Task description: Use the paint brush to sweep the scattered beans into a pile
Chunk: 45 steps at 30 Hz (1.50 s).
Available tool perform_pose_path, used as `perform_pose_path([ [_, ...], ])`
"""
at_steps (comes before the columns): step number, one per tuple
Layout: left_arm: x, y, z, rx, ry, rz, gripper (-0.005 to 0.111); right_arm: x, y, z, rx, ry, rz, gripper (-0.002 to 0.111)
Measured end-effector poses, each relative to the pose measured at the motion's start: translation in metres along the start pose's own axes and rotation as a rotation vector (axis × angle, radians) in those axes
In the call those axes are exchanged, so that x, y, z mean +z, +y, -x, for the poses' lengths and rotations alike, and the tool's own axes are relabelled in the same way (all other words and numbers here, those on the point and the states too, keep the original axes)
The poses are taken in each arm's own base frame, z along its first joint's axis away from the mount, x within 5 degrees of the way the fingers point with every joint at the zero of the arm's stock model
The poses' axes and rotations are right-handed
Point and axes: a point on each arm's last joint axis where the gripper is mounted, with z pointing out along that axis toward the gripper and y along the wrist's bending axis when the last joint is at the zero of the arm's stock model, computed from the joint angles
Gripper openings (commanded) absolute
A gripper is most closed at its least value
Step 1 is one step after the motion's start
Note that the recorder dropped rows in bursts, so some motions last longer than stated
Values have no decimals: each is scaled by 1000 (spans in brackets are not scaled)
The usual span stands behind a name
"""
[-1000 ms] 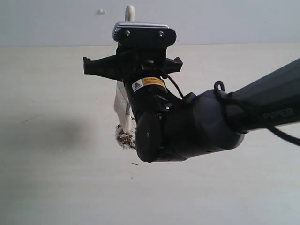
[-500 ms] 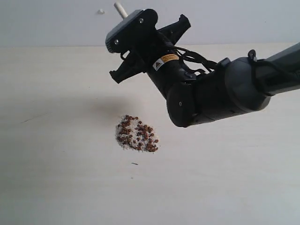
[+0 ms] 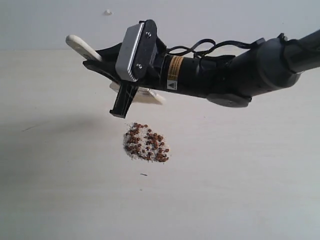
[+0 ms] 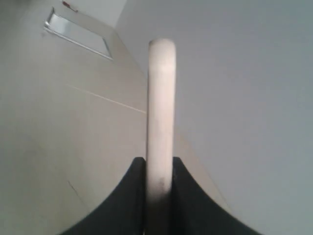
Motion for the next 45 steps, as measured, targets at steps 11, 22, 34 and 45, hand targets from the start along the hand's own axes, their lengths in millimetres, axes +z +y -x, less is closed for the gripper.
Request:
perform_pose_path([
  [11, 0, 0, 0, 0, 0, 0, 0, 19, -5, -27, 47, -89, 262, 0],
  [22, 0, 0, 0, 0, 0, 0, 0, 6, -14, -87, 112, -70, 334, 0],
  [34, 0, 0, 0, 0, 0, 0, 0, 0, -11, -84, 235, -42, 450, 0],
  [45, 0, 0, 0, 0, 0, 0, 0, 3, -37, -54, 205, -100, 295, 0],
])
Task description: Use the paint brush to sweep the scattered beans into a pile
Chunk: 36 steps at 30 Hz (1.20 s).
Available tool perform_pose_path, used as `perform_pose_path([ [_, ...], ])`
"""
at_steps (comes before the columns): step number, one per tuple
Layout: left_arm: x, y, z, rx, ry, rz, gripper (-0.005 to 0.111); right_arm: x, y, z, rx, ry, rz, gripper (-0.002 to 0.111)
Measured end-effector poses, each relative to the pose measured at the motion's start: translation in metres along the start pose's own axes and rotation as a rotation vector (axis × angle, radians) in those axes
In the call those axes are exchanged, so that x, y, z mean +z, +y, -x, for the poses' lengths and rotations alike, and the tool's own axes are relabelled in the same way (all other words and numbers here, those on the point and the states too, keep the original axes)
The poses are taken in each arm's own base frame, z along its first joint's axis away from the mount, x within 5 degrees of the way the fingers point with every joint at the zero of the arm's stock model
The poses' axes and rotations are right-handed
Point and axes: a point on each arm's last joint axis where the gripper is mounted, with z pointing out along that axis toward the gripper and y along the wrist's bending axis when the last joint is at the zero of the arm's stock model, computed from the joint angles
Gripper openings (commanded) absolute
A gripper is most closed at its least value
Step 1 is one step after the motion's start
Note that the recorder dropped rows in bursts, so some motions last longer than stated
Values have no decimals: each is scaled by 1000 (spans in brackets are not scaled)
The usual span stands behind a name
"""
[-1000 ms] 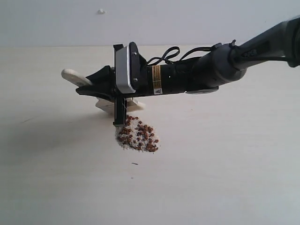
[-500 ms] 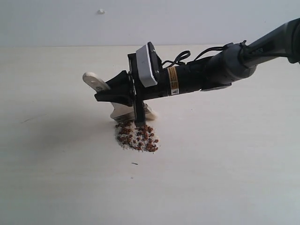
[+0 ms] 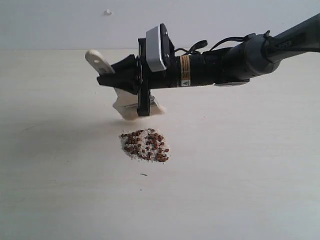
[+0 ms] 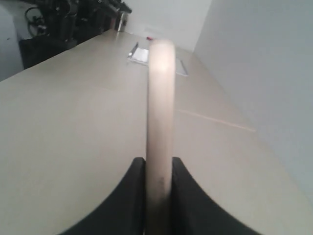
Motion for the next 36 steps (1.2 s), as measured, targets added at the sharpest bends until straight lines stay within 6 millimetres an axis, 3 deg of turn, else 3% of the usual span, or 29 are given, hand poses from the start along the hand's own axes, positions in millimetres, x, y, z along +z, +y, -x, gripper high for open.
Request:
perform_pose_path([
  [3, 0, 0, 0, 0, 0, 0, 0, -2, -8, 15, -32, 9, -65, 0],
  [8, 0, 0, 0, 0, 0, 0, 0, -11, -23, 28, -41, 180, -255, 0],
  [16, 0, 0, 0, 0, 0, 0, 0, -27, -20, 55, 82, 460, -719, 0],
  [22, 0, 0, 0, 0, 0, 0, 0, -27, 14, 44, 234, 569, -903, 0],
  [25, 0, 0, 0, 0, 0, 0, 0, -24, 35, 38, 188, 621, -1038, 0],
  [30, 0, 0, 0, 0, 0, 0, 0, -27, 68, 45, 62, 732, -1365, 0],
  [36, 0, 0, 0, 0, 0, 0, 0, -3, 110, 44, 50, 746, -1443, 0],
])
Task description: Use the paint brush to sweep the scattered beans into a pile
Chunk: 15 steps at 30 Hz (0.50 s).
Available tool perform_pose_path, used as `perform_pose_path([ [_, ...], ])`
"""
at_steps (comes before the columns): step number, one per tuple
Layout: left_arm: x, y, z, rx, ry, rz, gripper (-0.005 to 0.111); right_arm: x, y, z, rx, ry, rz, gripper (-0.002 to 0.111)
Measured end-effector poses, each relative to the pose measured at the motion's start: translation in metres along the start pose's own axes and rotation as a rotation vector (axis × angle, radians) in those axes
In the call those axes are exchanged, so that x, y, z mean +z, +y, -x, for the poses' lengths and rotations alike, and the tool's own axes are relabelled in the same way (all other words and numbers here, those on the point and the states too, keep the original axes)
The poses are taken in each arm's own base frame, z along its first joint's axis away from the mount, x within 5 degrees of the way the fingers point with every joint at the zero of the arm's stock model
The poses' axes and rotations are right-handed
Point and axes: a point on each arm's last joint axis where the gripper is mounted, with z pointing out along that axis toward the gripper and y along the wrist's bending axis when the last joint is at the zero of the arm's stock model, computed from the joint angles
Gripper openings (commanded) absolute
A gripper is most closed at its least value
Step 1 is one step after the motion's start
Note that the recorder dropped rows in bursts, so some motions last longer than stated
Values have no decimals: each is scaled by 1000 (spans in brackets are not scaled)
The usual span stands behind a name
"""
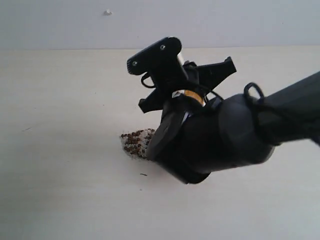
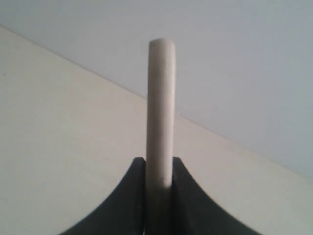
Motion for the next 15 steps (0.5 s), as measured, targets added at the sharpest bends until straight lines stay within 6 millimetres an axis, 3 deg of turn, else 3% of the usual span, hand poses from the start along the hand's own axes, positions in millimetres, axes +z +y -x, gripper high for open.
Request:
perform_pose_path([
  [4, 0, 0, 0, 0, 0, 0, 0, -11, 21, -12, 1, -8, 18, 0],
  [8, 0, 0, 0, 0, 0, 0, 0, -10, 37, -25, -14, 12, 25, 0],
  [15, 0, 0, 0, 0, 0, 0, 0, -3, 53, -18, 46, 7, 42, 0],
])
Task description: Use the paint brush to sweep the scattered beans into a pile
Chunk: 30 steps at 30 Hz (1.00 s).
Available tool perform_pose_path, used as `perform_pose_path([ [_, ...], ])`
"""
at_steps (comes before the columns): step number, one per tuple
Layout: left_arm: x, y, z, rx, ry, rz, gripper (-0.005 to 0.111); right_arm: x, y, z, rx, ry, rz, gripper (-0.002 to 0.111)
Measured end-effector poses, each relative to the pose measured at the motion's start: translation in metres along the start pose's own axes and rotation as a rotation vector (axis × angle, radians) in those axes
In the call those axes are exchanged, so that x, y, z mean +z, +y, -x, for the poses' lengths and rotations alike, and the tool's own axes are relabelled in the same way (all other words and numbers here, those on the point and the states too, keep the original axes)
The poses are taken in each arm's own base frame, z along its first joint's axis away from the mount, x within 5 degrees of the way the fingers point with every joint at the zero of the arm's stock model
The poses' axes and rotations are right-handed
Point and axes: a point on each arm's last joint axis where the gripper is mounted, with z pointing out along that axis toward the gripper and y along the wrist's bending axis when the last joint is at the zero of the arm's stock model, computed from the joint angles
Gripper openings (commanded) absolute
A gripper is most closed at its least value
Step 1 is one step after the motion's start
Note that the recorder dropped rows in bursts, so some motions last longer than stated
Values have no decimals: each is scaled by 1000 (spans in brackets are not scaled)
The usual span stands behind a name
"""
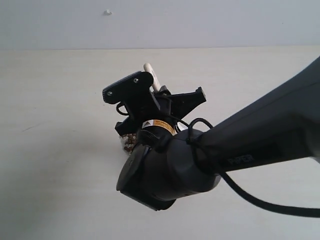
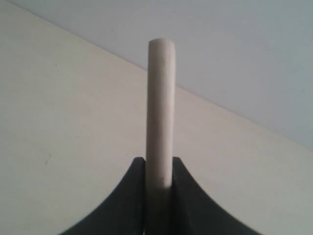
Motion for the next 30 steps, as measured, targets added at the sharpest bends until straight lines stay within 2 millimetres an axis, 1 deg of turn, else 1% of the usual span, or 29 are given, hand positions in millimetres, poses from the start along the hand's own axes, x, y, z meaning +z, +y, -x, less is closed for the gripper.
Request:
perform_pose_path([
  [6, 0, 0, 0, 0, 0, 0, 0, 2, 10, 12, 75, -3, 46, 0],
  [12, 0, 0, 0, 0, 0, 0, 0, 5, 16, 12, 138, -4, 57, 0],
  [17, 0, 0, 0, 0, 0, 0, 0, 6, 17, 11, 191, -14, 50, 0],
  [19, 0, 0, 0, 0, 0, 0, 0, 7, 18, 16, 224, -26, 35, 0],
  [23, 0, 0, 0, 0, 0, 0, 0, 7, 13, 24, 257, -60, -31, 0],
  [27, 0, 0, 0, 0, 0, 0, 0, 4, 4, 29, 233, -38, -87, 0],
  [28, 0, 0, 0, 0, 0, 0, 0, 2, 2, 31, 241, -32, -94, 0],
  [30, 0, 0, 0, 0, 0, 0, 0, -9, 4, 36, 213, -38, -73, 0],
])
